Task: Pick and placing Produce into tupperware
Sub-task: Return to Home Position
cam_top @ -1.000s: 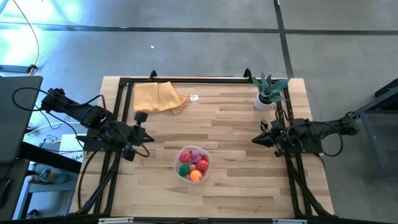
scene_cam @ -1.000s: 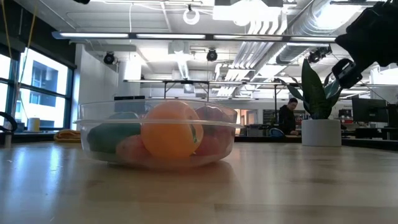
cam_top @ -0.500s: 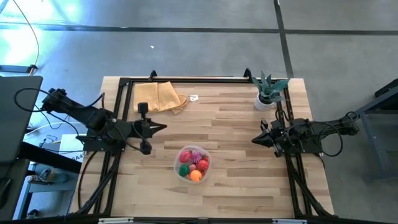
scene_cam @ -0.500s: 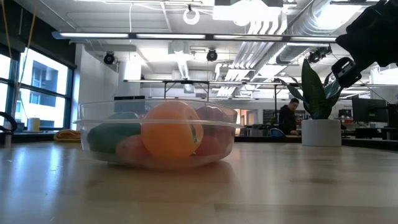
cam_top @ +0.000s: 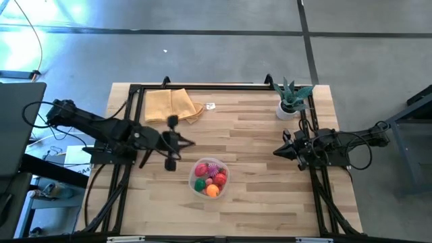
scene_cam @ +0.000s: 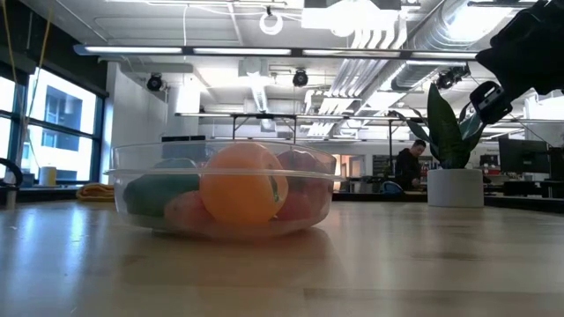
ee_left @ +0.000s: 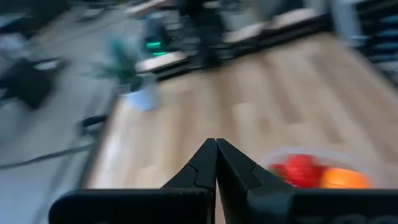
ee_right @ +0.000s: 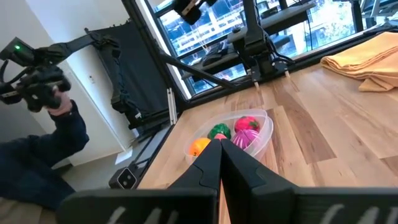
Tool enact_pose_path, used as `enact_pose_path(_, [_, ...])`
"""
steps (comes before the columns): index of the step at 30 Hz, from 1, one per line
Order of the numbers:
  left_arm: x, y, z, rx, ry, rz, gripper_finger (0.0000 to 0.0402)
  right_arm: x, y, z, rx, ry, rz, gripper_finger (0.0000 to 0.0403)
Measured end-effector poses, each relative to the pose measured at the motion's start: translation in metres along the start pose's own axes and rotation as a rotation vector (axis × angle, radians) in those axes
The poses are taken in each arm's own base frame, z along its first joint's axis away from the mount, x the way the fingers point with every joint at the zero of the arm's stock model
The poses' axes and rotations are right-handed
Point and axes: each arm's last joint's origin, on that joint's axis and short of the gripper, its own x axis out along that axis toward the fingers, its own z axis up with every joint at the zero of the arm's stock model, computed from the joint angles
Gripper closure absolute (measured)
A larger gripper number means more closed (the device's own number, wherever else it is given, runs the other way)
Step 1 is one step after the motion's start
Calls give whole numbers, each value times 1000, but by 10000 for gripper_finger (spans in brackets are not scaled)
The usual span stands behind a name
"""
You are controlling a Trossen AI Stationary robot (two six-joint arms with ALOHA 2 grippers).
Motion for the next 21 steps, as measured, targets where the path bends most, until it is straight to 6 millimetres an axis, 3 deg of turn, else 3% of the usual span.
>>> enact_pose_path(4, [16,-10,5,40,-76,-208,401,0,0,0,0,2,-1,402])
enact_pose_path(9, [18,-20,8,136,-156,-413,401,0,0,0,0,4,-2,402])
enact_pose_path(17, [-4,-33,1,226,-143,-331,401,0,0,-1,1,8,-3,402])
enact_pose_path(21, [-26,-26,-4,207,-237,-272,401,1,0,-1,1,11,-3,402])
